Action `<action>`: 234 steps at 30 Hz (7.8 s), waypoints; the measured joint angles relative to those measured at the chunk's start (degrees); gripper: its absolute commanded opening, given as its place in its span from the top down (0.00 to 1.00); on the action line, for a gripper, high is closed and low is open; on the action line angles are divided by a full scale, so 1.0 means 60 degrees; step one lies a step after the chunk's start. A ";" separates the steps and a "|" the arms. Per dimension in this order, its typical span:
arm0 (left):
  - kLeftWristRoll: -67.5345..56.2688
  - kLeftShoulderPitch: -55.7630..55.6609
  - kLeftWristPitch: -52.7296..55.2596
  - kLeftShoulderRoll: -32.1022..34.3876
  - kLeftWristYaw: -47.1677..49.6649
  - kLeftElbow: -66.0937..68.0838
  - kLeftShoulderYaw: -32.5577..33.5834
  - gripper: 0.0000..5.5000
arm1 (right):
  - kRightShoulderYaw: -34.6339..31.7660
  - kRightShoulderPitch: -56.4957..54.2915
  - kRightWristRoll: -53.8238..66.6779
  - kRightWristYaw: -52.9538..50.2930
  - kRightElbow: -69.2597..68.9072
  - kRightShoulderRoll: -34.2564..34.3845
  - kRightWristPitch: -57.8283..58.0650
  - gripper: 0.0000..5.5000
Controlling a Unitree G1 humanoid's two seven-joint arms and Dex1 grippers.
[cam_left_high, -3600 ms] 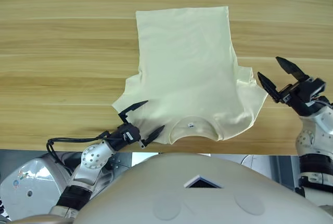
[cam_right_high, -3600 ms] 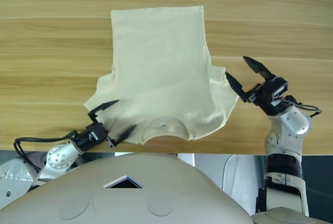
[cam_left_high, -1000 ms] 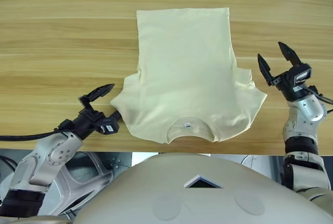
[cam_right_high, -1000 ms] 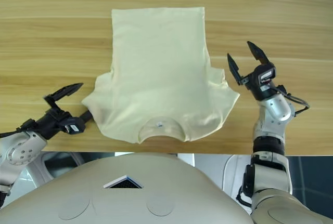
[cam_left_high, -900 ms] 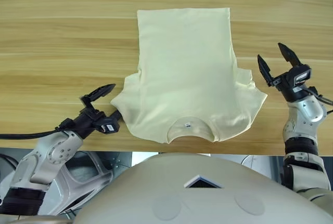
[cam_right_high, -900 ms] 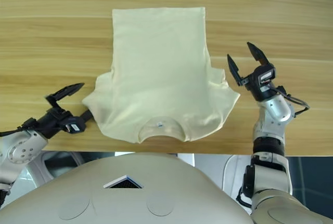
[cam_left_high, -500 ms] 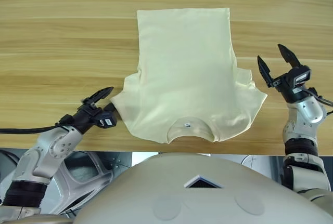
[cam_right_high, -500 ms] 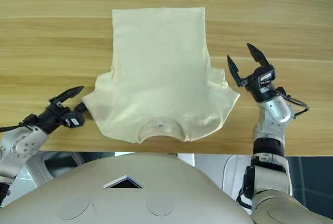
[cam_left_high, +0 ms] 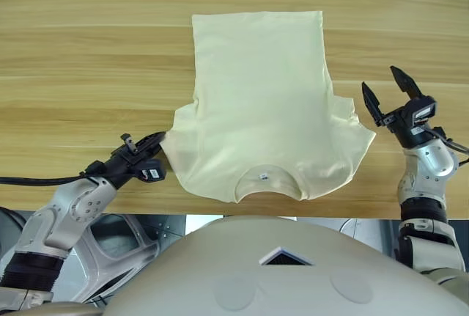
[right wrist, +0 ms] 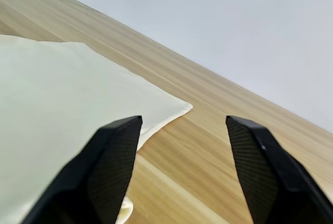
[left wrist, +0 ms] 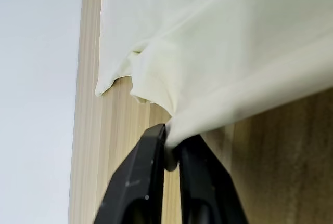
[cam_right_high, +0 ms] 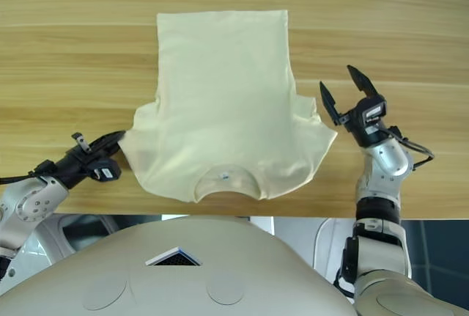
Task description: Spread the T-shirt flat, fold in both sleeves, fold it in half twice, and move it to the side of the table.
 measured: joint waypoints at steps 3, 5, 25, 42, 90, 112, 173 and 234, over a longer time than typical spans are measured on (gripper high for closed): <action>-0.0074 0.0054 0.0055 -0.0166 0.0179 -0.0058 0.0080 1.00 | -0.0090 0.0058 0.0011 -0.0055 -0.0051 -0.0045 0.0011 0.46; -0.0099 0.0050 0.0115 -0.0512 0.0341 -0.0156 0.0086 1.00 | -0.0104 0.0063 0.0015 -0.0058 -0.0108 -0.0058 0.0031 0.46; -0.0428 -0.0432 -0.0822 -0.1870 0.0555 -0.0300 -0.0607 1.00 | -0.0150 0.0158 0.0008 -0.0058 -0.0302 -0.0102 0.0233 0.46; -0.0153 -0.1349 -0.1393 -0.2087 0.0217 0.0152 -0.1699 1.00 | -0.0008 0.0168 -0.0251 -0.0076 -0.0072 -0.0055 0.0162 0.46; 0.0401 -0.4360 0.0789 -0.4592 0.2025 0.2130 -0.1711 0.02 | 0.0178 0.0103 -0.0298 -0.0404 0.0564 0.0096 -0.0365 0.46; 0.0551 -0.5304 -0.0483 -0.4394 0.4039 0.3798 -0.2187 0.02 | -0.1372 0.1226 -0.2212 -0.1500 -0.0923 -0.1609 -0.1044 0.46; 0.0202 -0.4321 -0.0602 -0.5017 0.4737 0.0795 -0.0210 0.02 | 0.3259 0.2906 -1.0417 -0.9244 -0.3624 -0.4783 0.1406 1.00; 0.0417 -0.4324 -0.0414 -0.5270 0.4857 0.1505 -0.0529 0.02 | 0.4039 0.2118 -0.8554 -0.6772 -0.4867 -0.2754 0.0881 1.00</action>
